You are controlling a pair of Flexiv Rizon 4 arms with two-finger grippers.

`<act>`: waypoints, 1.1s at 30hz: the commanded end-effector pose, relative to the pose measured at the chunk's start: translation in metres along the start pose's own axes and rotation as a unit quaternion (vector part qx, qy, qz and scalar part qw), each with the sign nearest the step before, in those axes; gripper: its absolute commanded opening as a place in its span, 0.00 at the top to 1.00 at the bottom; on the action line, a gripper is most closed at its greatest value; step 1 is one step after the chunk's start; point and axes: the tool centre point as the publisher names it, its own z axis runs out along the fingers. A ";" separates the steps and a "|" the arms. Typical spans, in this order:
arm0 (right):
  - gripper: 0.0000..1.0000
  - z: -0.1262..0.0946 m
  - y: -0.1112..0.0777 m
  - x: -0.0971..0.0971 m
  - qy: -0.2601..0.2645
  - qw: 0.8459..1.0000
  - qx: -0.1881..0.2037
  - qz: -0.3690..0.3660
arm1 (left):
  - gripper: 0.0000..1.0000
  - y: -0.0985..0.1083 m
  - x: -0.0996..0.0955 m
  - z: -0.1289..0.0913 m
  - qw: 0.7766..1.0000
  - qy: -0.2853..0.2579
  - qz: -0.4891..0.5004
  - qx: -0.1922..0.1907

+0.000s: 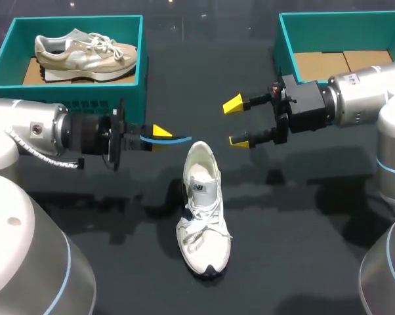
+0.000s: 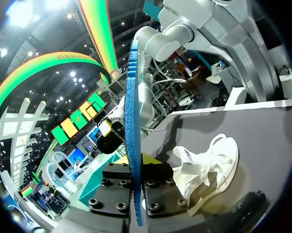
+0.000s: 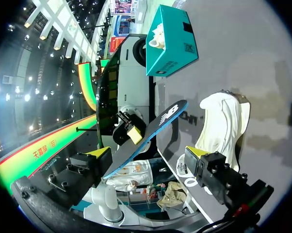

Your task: Take the shoe out of the shoebox, open the shoe tongue, remove and reinsert the insole, then place the shoe into the shoebox

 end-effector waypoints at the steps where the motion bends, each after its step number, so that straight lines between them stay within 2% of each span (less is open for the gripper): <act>1: 0.00 0.001 -0.001 0.000 -0.001 1.000 -0.001 0.001 | 1.00 -0.002 0.002 0.000 1.000 -0.001 0.000 -0.002; 13: 0.00 0.001 -0.001 0.000 -0.001 1.000 -0.001 0.001 | 1.00 -0.002 0.002 0.000 1.000 -0.001 0.000 -0.002; 26: 0.00 0.001 -0.001 0.000 -0.001 1.000 -0.001 0.001 | 1.00 -0.002 -0.017 -0.001 0.995 -0.009 0.101 0.006; 33: 0.00 0.001 -0.001 0.000 -0.001 1.000 -0.001 0.001 | 1.00 0.010 -0.029 0.002 0.978 -0.027 0.204 -0.021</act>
